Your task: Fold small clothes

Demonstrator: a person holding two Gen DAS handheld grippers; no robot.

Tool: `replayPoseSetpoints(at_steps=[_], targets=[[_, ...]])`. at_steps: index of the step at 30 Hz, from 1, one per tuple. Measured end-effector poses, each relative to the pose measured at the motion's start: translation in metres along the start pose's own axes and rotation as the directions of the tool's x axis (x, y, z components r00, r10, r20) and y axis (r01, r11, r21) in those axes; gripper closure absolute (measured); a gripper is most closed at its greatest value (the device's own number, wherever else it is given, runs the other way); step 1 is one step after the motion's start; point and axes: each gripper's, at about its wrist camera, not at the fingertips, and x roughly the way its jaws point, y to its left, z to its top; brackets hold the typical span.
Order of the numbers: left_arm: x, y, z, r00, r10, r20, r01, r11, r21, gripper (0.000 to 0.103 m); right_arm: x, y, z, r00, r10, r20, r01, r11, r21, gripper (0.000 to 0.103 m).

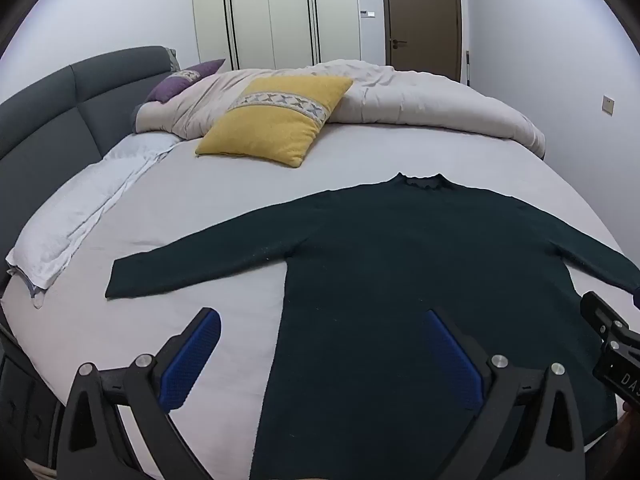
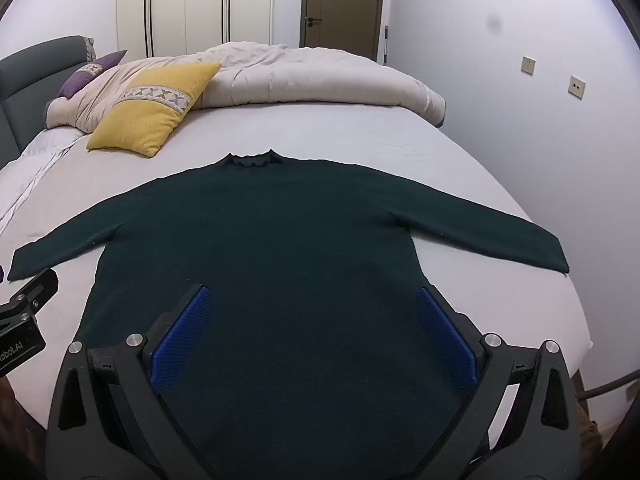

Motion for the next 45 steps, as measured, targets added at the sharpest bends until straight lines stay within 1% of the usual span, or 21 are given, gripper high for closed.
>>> replayPoseSetpoints(at_steps=[1, 12, 13, 15, 16, 22, 23, 45], targets=[[-0.001, -0.002, 0.000, 0.999, 0.036, 0.035, -0.037, 0.999, 0.037, 0.000, 0.000, 0.000, 0.000, 1.000, -0.004, -0.002, 0.004, 1.000, -0.006, 0.000], [-0.005, -0.005, 0.006, 0.999, 0.028, 0.023, -0.028, 0.999, 0.028, 0.000, 0.000, 0.003, -0.001, 1.000, 0.000, 0.000, 0.000, 1.000, -0.004, 0.000], [-0.005, 0.002, 0.012, 0.999, 0.027, 0.031, -0.028, 0.999, 0.022, 0.000, -0.001, 0.001, -0.001, 1.000, -0.001, 0.005, 0.001, 1.000, -0.003, 0.000], [-0.006, 0.001, 0.015, 0.999, 0.028, 0.031, -0.029, 0.999, 0.023, 0.000, -0.002, -0.001, -0.002, 1.000, -0.001, 0.007, 0.001, 1.000, -0.001, 0.000], [-0.007, 0.003, 0.007, 0.999, 0.030, 0.041, -0.031, 0.999, 0.017, 0.000, -0.003, -0.001, -0.001, 1.000, 0.000, 0.007, 0.000, 1.000, 0.001, 0.000], [-0.007, 0.004, 0.006, 0.999, 0.028, 0.042, -0.029, 0.999, 0.016, 0.000, -0.006, 0.000, -0.002, 1.000, 0.003, 0.005, -0.003, 1.000, -0.001, 0.000], [-0.007, 0.004, 0.006, 0.999, 0.028, 0.042, -0.029, 0.999, 0.015, 0.000, -0.005, 0.007, -0.006, 1.000, 0.006, 0.004, -0.006, 1.000, -0.001, 0.000], [-0.010, 0.004, 0.005, 0.999, 0.028, 0.035, -0.029, 1.000, 0.011, 0.000, -0.005, 0.005, -0.006, 1.000, 0.008, 0.004, -0.008, 1.000, 0.003, 0.000]])
